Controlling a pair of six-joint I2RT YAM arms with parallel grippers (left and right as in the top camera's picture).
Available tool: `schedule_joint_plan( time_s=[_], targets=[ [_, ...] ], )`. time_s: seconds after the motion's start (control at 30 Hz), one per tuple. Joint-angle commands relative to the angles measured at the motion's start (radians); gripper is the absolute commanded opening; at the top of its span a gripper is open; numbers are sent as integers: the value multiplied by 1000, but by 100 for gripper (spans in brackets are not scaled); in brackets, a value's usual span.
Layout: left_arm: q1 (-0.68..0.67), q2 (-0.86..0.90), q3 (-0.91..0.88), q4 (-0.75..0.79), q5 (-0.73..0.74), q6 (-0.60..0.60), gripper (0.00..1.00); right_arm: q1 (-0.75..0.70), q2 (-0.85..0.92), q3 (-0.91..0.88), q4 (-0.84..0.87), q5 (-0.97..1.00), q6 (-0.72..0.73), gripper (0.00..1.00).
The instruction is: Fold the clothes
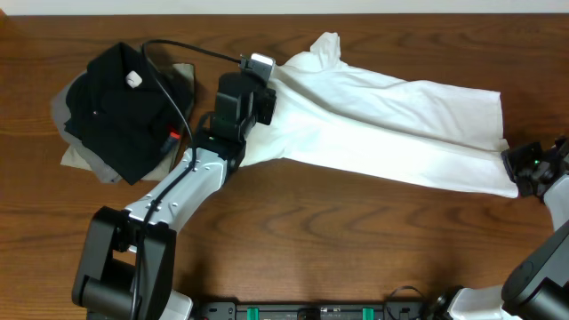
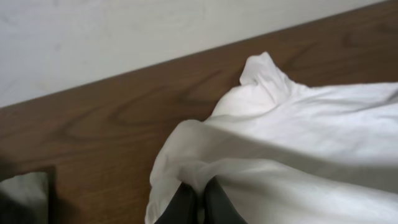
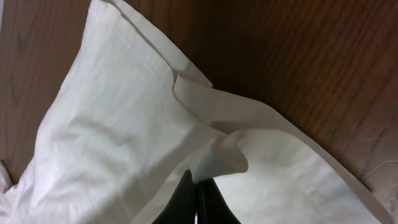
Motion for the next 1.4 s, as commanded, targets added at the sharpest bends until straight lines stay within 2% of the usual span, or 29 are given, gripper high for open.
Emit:
schedule_joint_plan(
  time_s=[0.0, 0.2, 0.27, 0.33, 0.4, 0.43, 0.5, 0.6, 0.73, 0.9, 0.97, 1.1, 1.17, 1.37],
  targets=[
    [9, 6, 24, 5, -7, -19, 6, 13, 4, 11, 3, 21, 6, 1],
    [12, 48, 24, -4, -6, -19, 7, 13, 4, 11, 3, 29, 5, 2],
    [12, 57, 24, -5, -7, -19, 17, 13, 4, 11, 3, 29, 5, 4],
    [19, 58, 24, -5, -7, -19, 33, 13, 4, 11, 3, 32, 5, 4],
    [29, 56, 24, -5, -8, -19, 61, 13, 4, 11, 3, 32, 1, 6],
    [37, 54, 24, -11, -8, -19, 66, 13, 4, 11, 5, 32, -6, 7],
    [53, 47, 24, -47, -7, -20, 68, 13, 4, 11, 5, 31, -31, 13],
    [65, 28, 24, -138, -6, -31, 71, 13, 4, 11, -9, 31, -60, 31],
    [64, 0, 24, -280, -6, -31, 72, 13, 4, 11, -22, 31, -70, 41],
    [64, -42, 24, -457, 8, -59, 74, 9, 4, 11, -47, 50, -92, 46],
    [64, -54, 24, -528, 45, -69, 80, 8, 5, 11, -80, 114, -92, 47],
    [64, -53, 22, -646, 62, -111, 84, 8, 14, 9, -131, 160, -154, 49],
    [64, -47, 22, -701, 63, -122, 84, 6, 17, 9, -201, 199, -121, 48],
    [65, -42, 1, -735, 66, -129, 84, -37, 17, 9, -275, 195, -92, 49]
  ],
)
